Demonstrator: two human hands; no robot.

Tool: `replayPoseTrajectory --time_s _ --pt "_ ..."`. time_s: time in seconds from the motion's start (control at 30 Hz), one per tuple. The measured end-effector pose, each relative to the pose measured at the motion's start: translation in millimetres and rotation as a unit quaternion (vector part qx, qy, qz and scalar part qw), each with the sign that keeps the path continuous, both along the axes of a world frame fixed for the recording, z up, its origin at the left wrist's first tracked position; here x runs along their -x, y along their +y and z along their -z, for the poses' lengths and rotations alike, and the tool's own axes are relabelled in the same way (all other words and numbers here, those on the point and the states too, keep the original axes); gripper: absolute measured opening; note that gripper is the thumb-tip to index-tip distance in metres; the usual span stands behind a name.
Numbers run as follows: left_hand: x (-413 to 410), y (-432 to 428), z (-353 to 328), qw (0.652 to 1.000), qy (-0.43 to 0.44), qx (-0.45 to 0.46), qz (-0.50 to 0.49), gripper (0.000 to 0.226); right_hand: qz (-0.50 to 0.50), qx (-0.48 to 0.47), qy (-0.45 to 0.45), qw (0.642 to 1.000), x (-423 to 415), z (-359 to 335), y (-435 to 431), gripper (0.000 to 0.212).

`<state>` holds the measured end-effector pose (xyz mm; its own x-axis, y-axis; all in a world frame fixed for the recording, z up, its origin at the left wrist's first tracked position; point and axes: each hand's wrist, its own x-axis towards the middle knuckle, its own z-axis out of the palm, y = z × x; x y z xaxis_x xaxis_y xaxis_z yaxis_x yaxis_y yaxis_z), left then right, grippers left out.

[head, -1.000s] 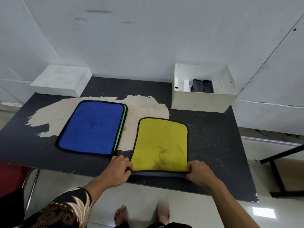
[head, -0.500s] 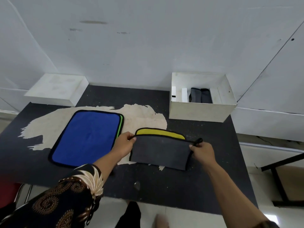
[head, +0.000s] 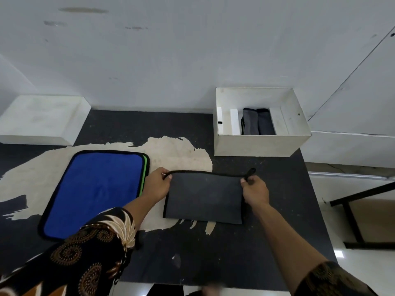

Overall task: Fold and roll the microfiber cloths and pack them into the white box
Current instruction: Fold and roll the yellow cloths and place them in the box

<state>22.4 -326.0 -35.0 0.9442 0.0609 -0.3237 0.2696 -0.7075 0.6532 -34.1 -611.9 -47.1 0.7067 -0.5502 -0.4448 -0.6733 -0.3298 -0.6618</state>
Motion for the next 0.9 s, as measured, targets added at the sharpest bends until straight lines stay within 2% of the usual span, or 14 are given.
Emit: replayPoseTrajectory --time_s 0.07,0.13,0.3,0.43,0.57,0.63,0.9 --pt "-3 2 8 0.996 0.08 -0.002 0.036 0.032 -0.031 0.007 0.049 0.998 0 6 1 0.037" --pt "-6 4 15 0.993 0.108 -0.005 0.049 0.037 -0.045 0.019 0.07 0.996 -1 8 2 0.042" --pt "-8 2 16 0.998 0.047 -0.021 0.027 0.038 -0.037 0.045 0.038 0.998 -5 6 3 0.031" --pt "-1 11 21 0.995 0.081 -0.045 0.021 0.035 -0.034 0.071 0.048 0.996 3 -2 6 0.033" --pt "16 12 22 0.988 0.079 -0.135 0.013 0.035 -0.072 0.125 0.118 0.983 24 -7 13 0.047" --pt "27 11 26 0.987 0.081 -0.142 0.007 0.035 -0.08 0.139 0.149 0.976 35 -6 22 0.054" --pt "49 6 26 0.978 0.134 -0.151 0.061 0.025 -0.112 0.126 0.162 0.972 59 -8 42 0.04"
